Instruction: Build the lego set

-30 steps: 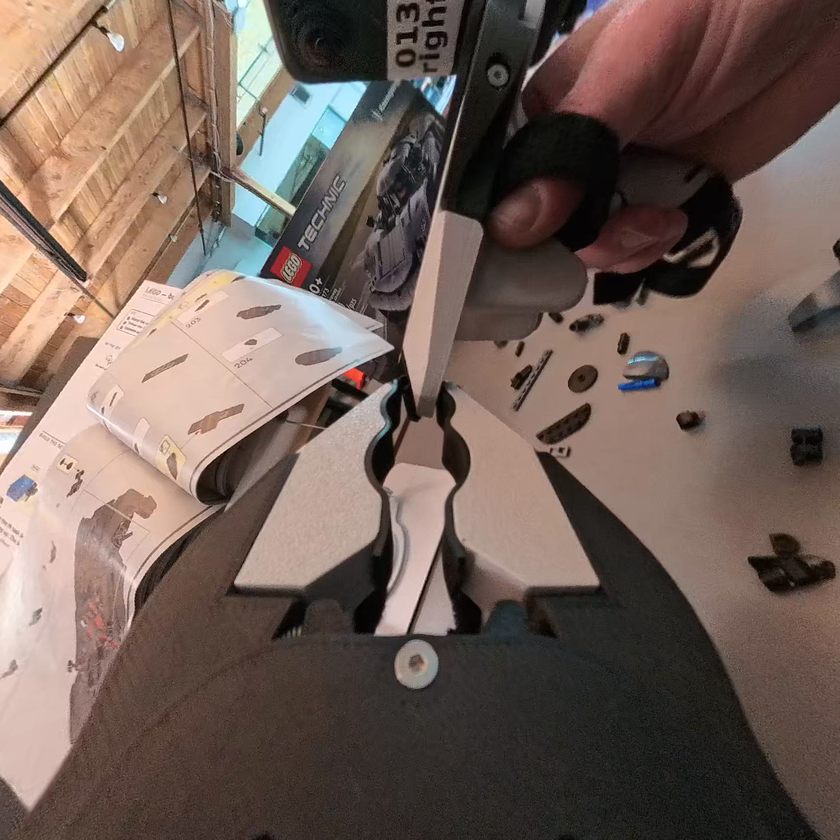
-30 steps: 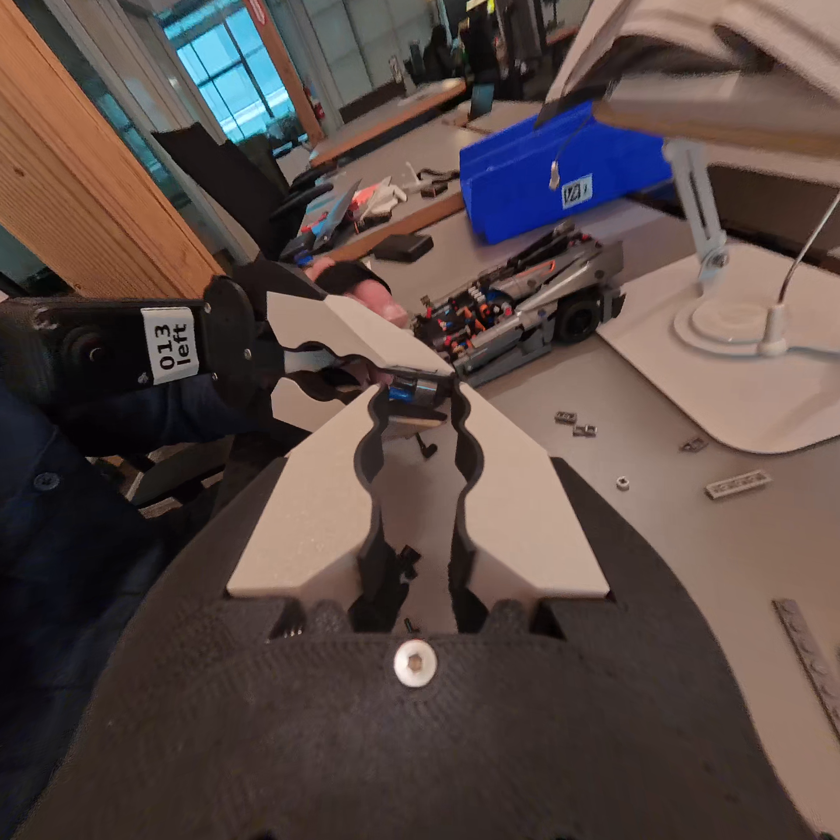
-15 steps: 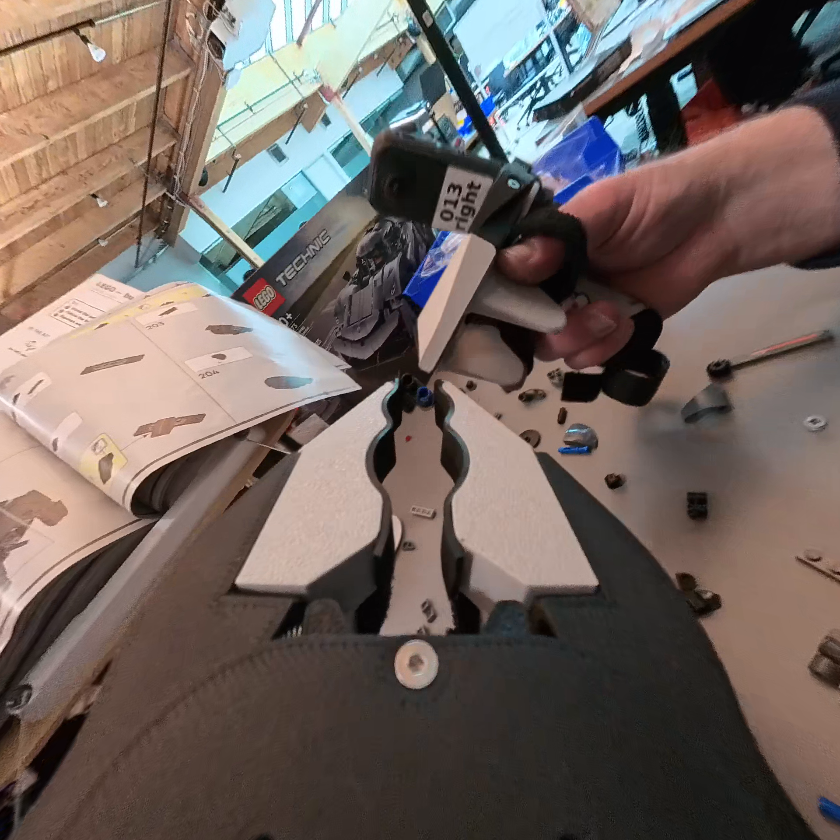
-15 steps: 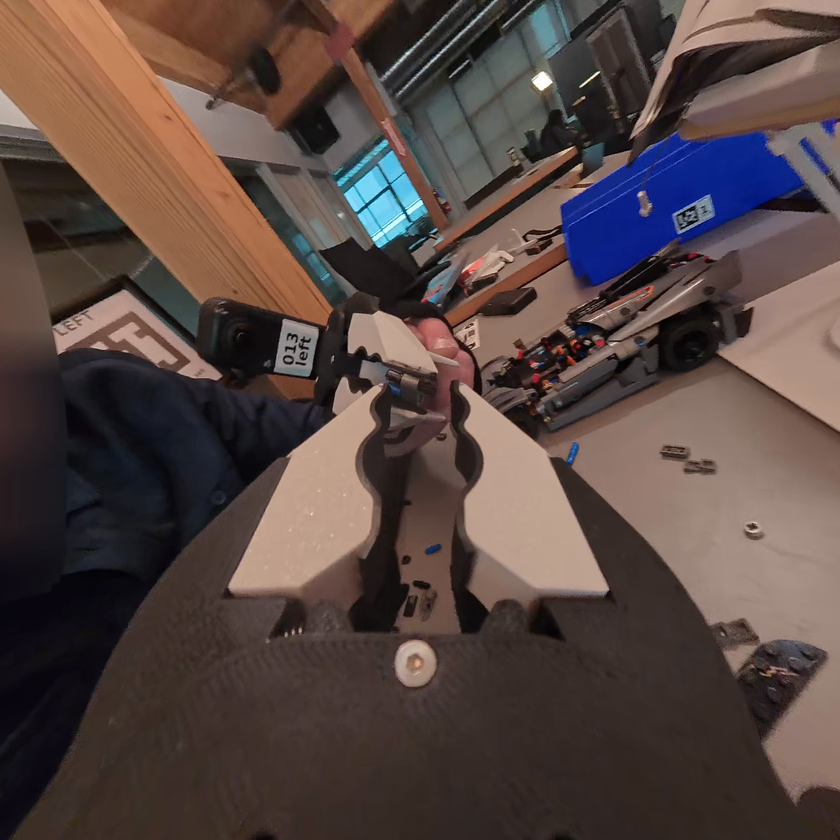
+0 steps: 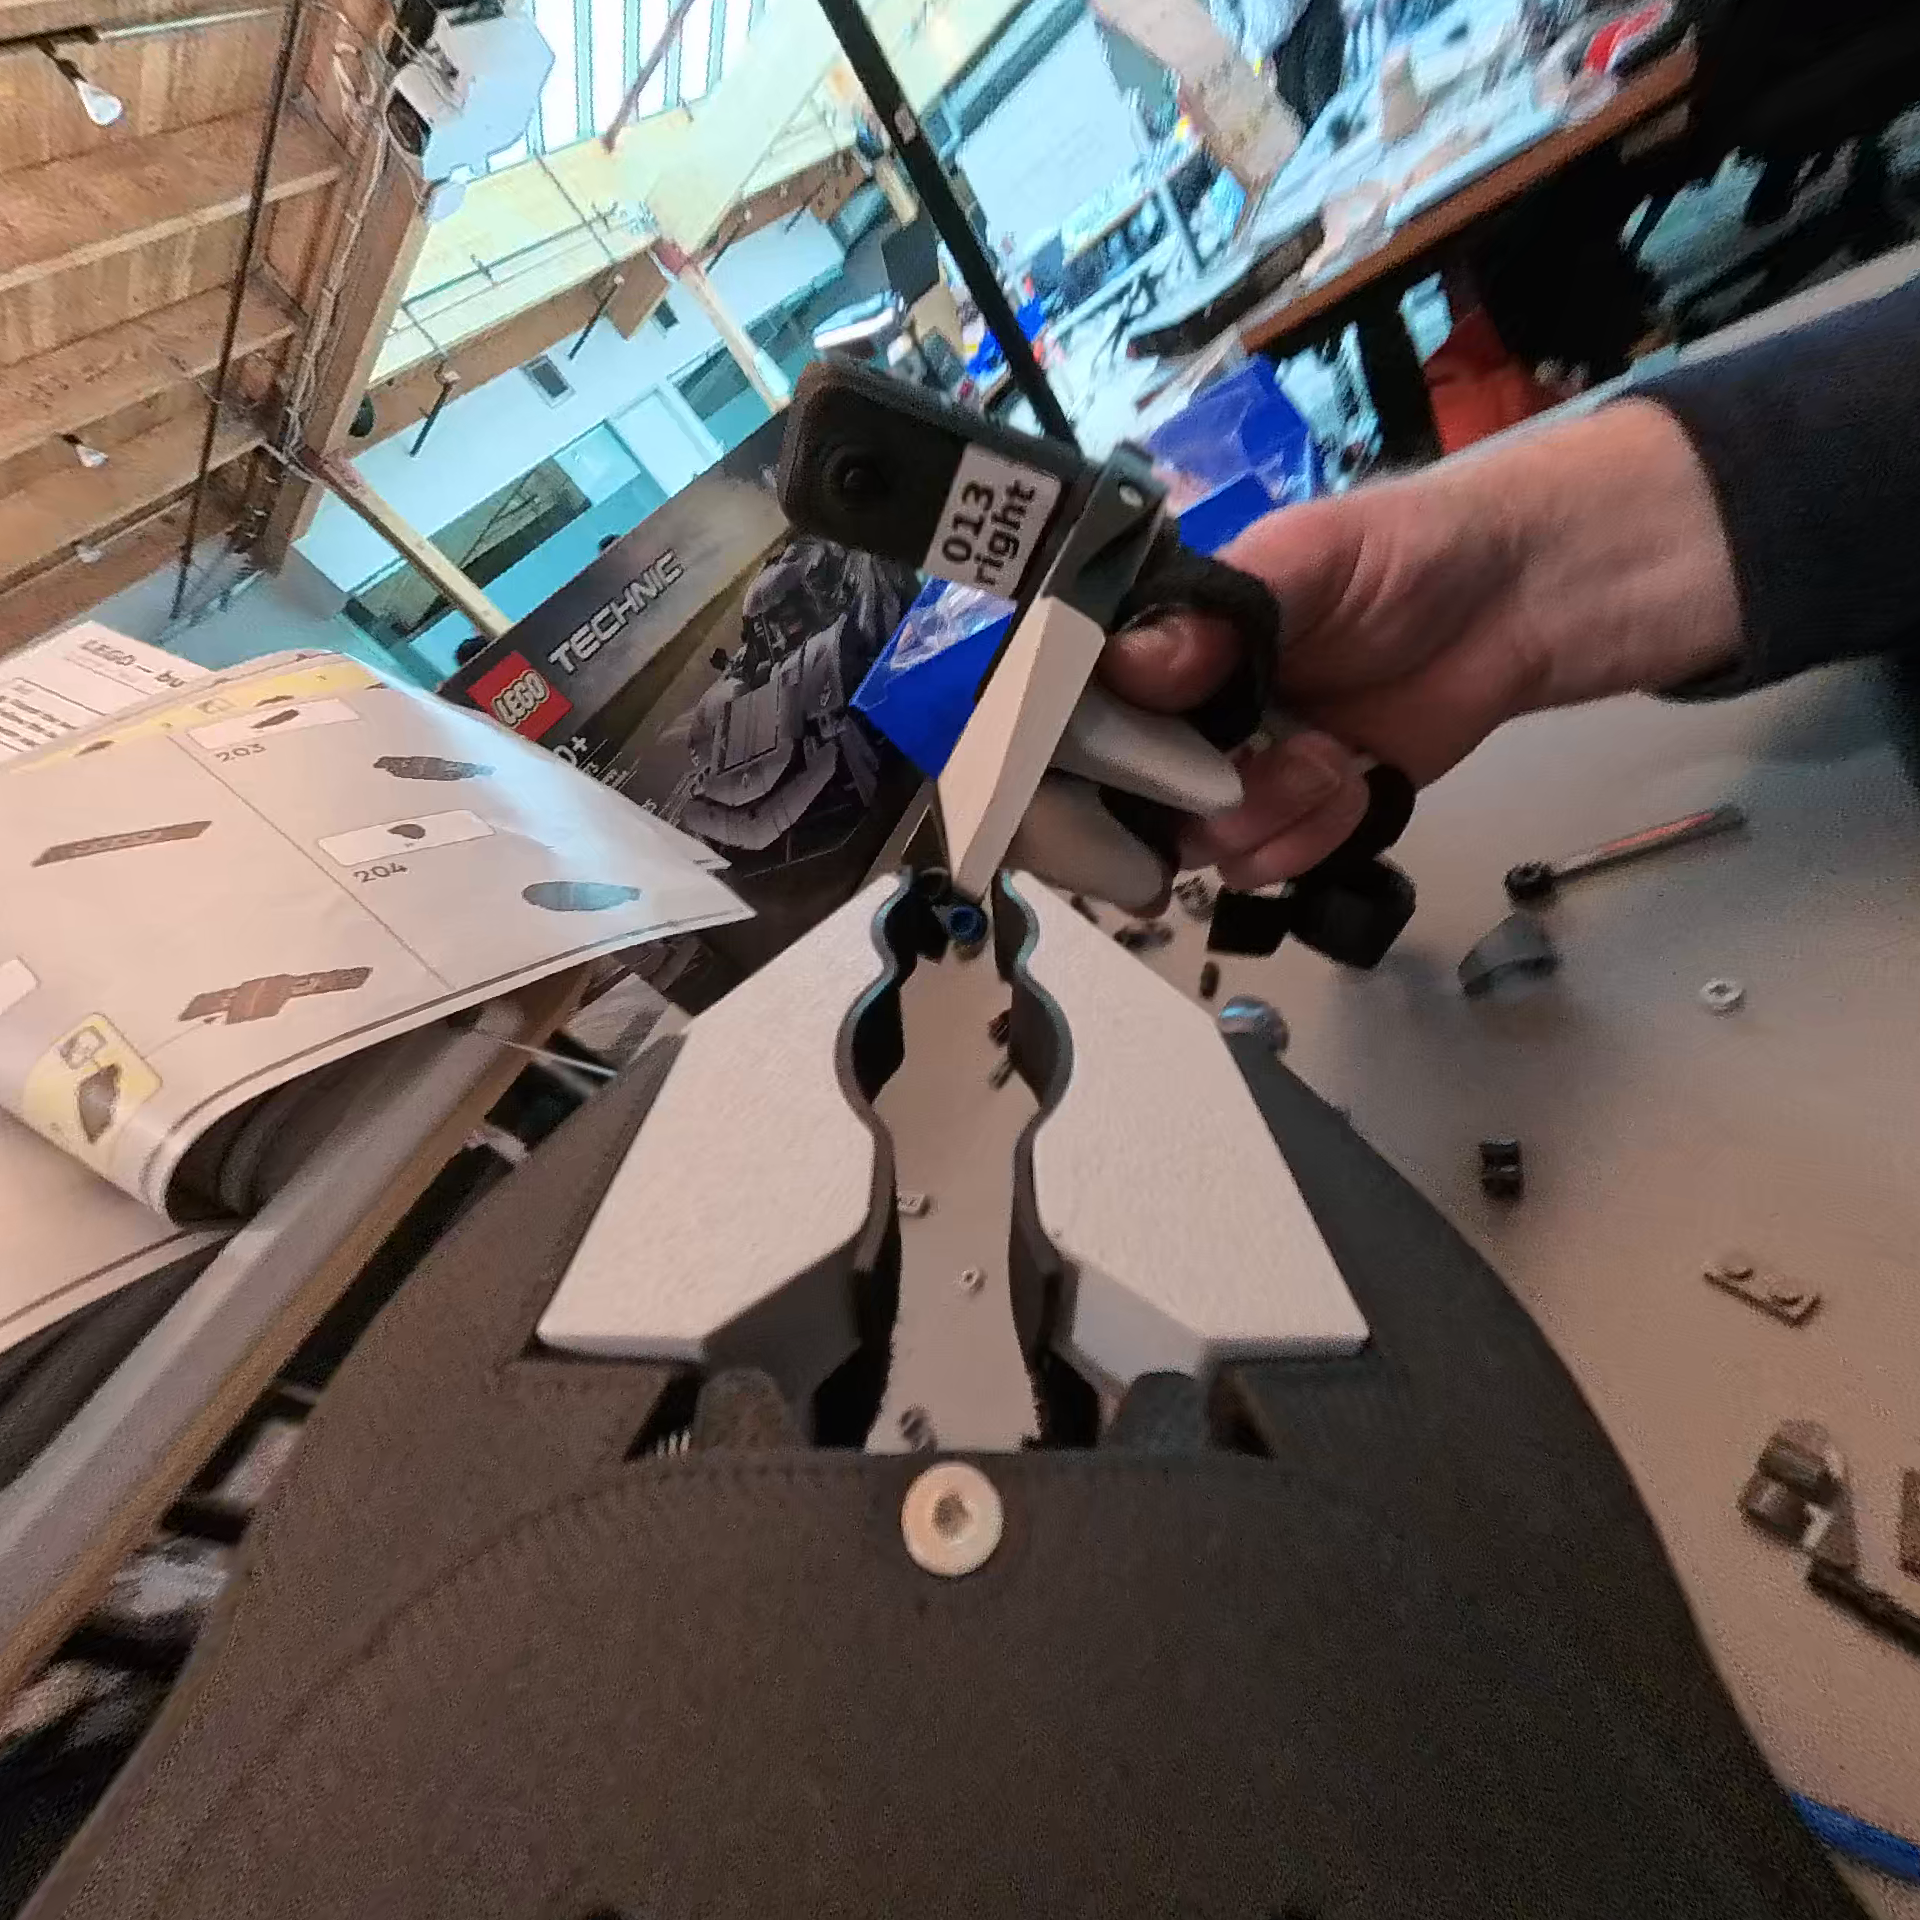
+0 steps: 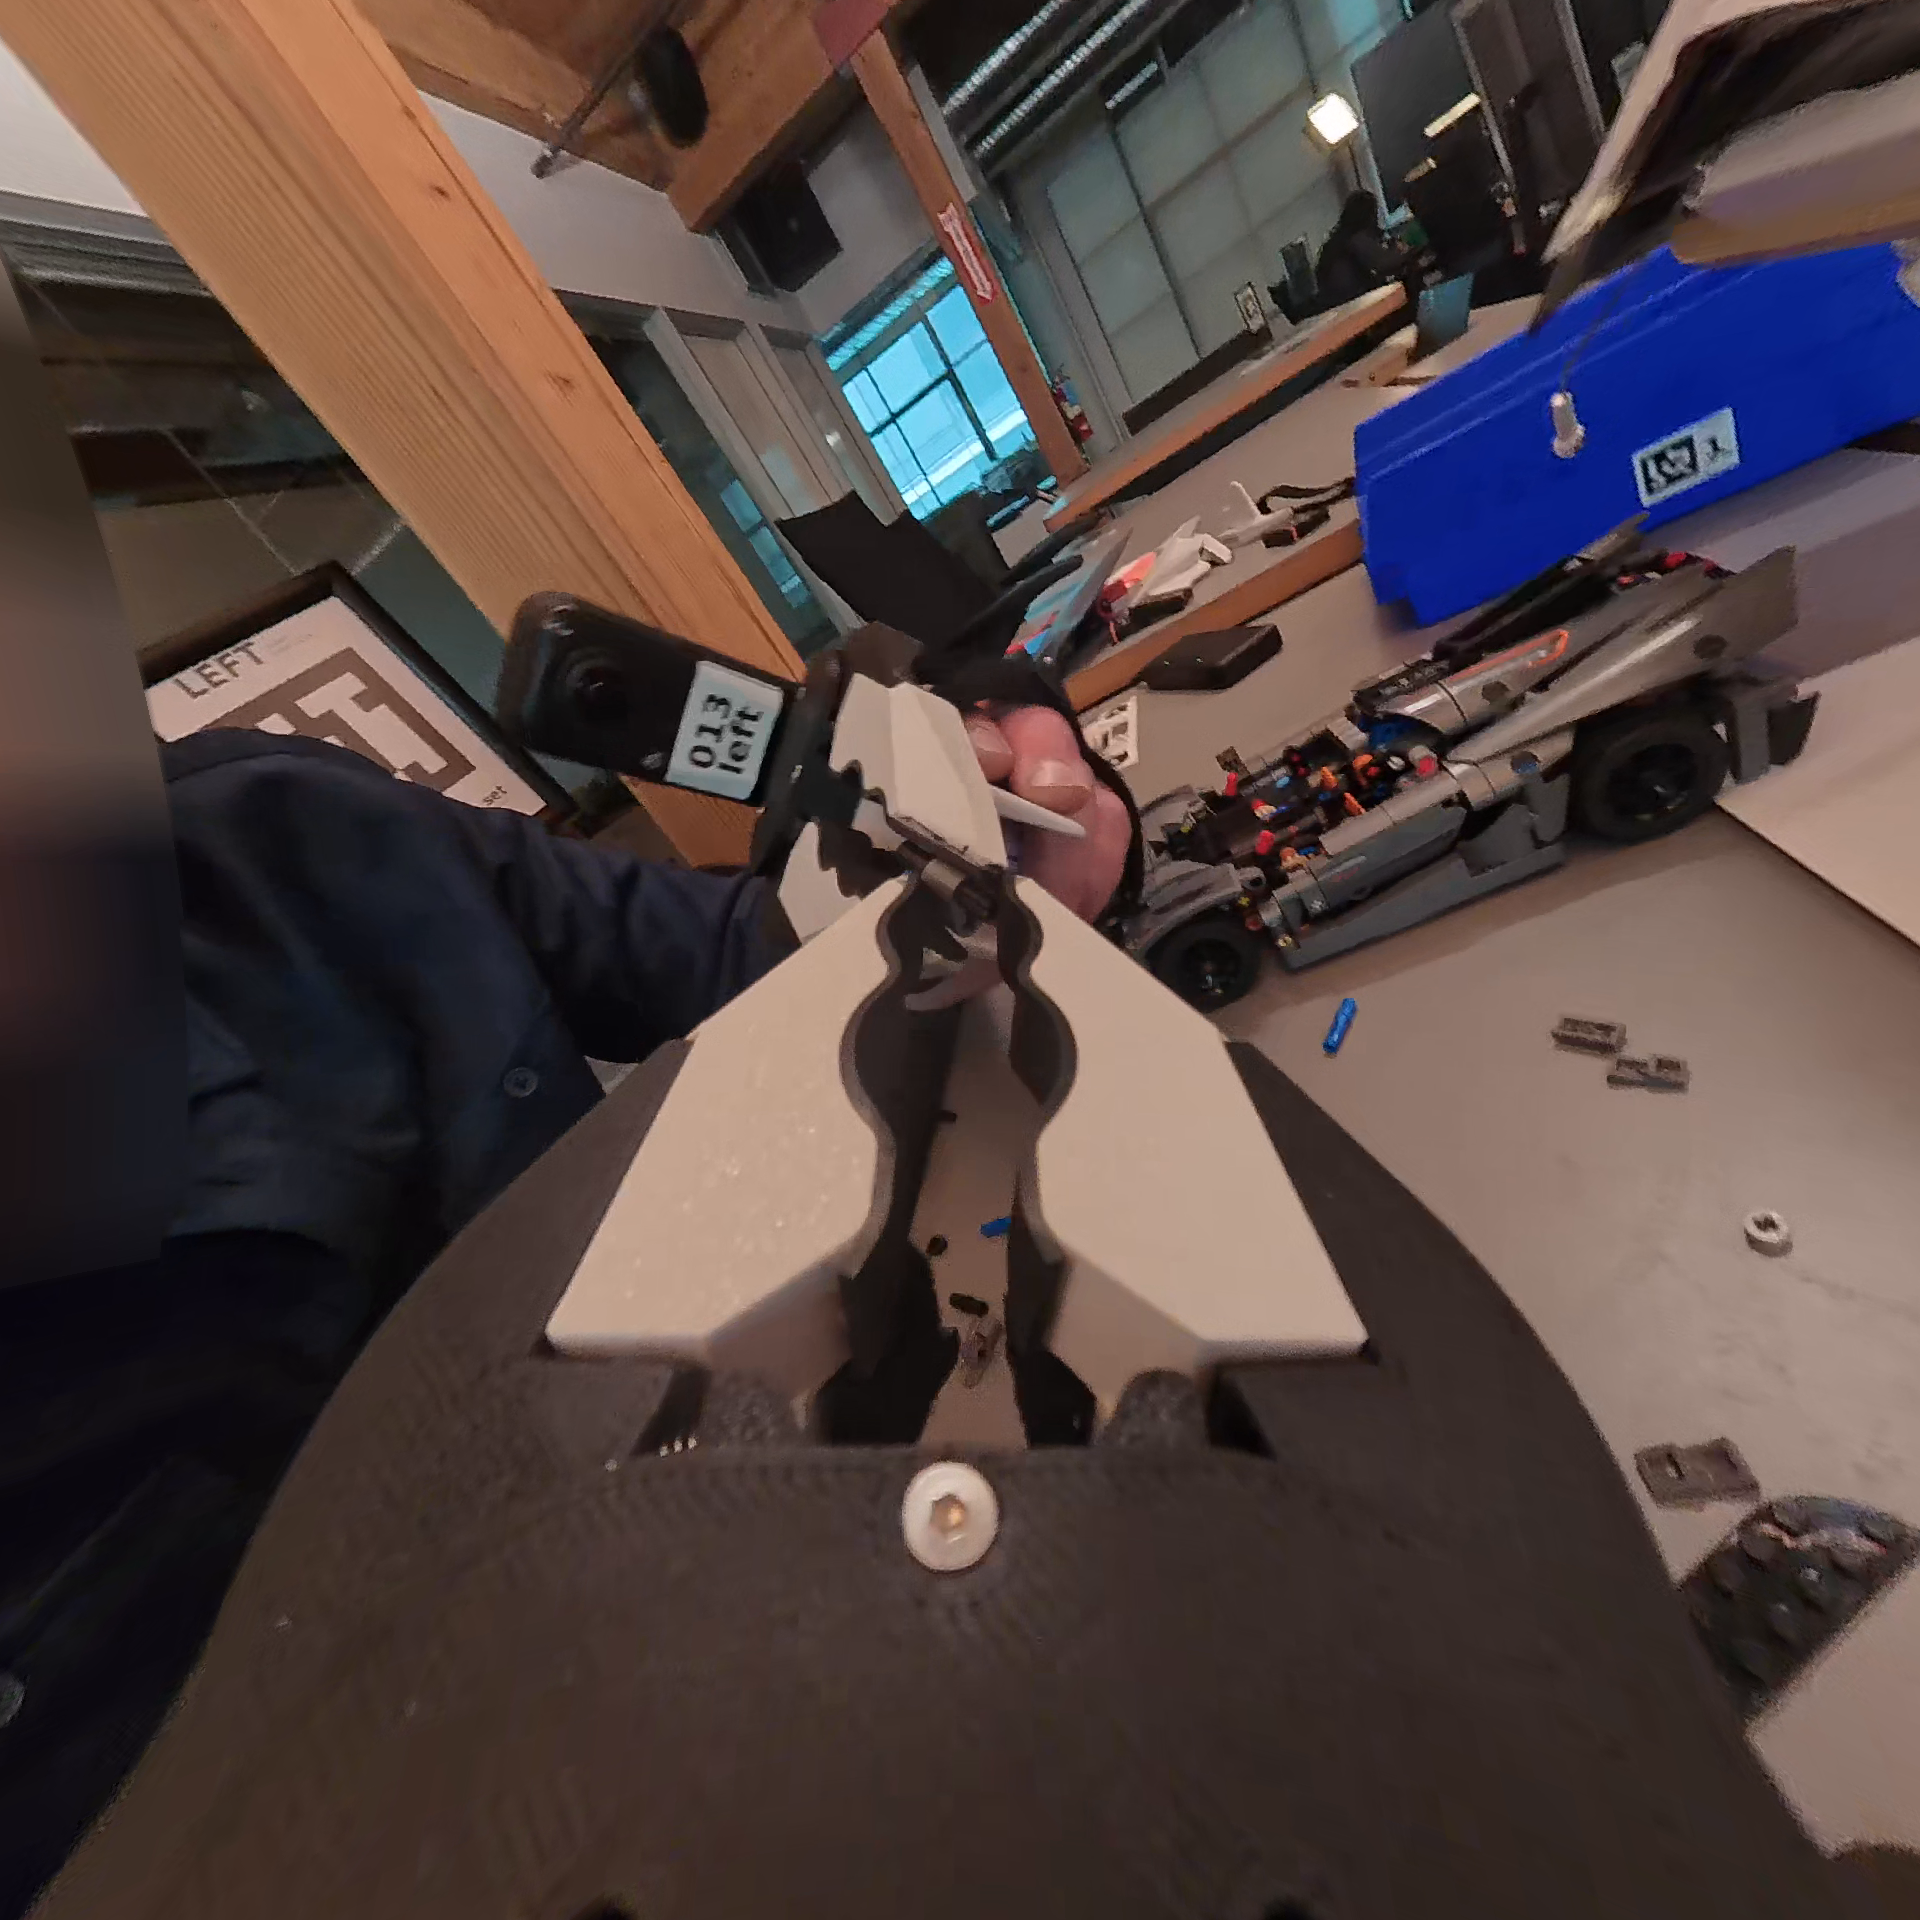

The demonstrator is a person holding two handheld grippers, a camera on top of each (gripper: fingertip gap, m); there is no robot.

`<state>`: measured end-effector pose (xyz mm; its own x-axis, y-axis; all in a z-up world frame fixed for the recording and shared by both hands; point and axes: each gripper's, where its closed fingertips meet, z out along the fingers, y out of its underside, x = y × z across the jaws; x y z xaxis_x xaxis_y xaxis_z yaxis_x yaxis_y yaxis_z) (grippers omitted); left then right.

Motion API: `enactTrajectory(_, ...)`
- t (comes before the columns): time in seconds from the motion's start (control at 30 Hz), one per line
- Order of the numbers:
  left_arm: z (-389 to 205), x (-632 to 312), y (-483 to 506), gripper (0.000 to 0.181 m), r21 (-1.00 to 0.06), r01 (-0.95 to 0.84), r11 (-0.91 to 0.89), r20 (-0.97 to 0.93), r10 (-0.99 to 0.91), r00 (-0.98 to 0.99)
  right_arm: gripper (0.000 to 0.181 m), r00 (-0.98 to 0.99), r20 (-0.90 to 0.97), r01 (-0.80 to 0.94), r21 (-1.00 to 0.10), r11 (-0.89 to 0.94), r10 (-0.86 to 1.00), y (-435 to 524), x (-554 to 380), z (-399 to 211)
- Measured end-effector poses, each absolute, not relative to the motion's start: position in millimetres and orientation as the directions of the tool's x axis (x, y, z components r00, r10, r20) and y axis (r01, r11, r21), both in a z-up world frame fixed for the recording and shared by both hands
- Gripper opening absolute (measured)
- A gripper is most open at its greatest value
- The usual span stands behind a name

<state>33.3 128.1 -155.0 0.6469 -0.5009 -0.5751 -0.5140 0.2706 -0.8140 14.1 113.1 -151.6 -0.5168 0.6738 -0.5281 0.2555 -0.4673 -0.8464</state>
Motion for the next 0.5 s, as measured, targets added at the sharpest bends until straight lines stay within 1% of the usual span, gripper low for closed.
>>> enactTrajectory(0.07, -158, 33, 129, 0.013, -0.76, -0.586, 0.283, -0.643, -0.463, 0.61, 0.01, -0.506, -0.551, 0.276, -0.833, -0.48, 0.664, 115, 16, -154)
enactTrajectory(0.17, -163, 33, 130, 0.018, -0.708, -0.65, 0.277, -0.695, -0.439, 0.57, 0.01, -0.484, -0.562, 0.293, -0.826, -0.481, 0.671, 119, 17, -157)
enactTrajectory(0.27, -166, 31, 130, 0.016, -0.631, -0.724, 0.279, -0.761, -0.401, 0.51, 0.01, -0.451, -0.583, 0.33, -0.813, -0.48, 0.676, 124, 21, -162)
enactTrajectory(0.33, -169, 33, 129, 0.013, -0.612, -0.739, 0.282, -0.775, -0.402, 0.488, 0.01, -0.436, -0.583, 0.36, -0.811, -0.461, 0.686, 124, 24, -167)
enactTrajectory(0.43, -176, 35, 130, 0.013, -0.574, -0.771, 0.275, -0.797, -0.404, 0.449, 0.01, -0.415, -0.63, 0.411, -0.774, -0.482, 0.656, 123, 25, -174)
enactTrajectory(0.5, -179, 35, 130, 0.013, -0.573, -0.775, 0.266, -0.794, -0.415, 0.445, 0.01, -0.411, -0.632, 0.421, -0.771, -0.478, 0.657, 123, 26, -176)
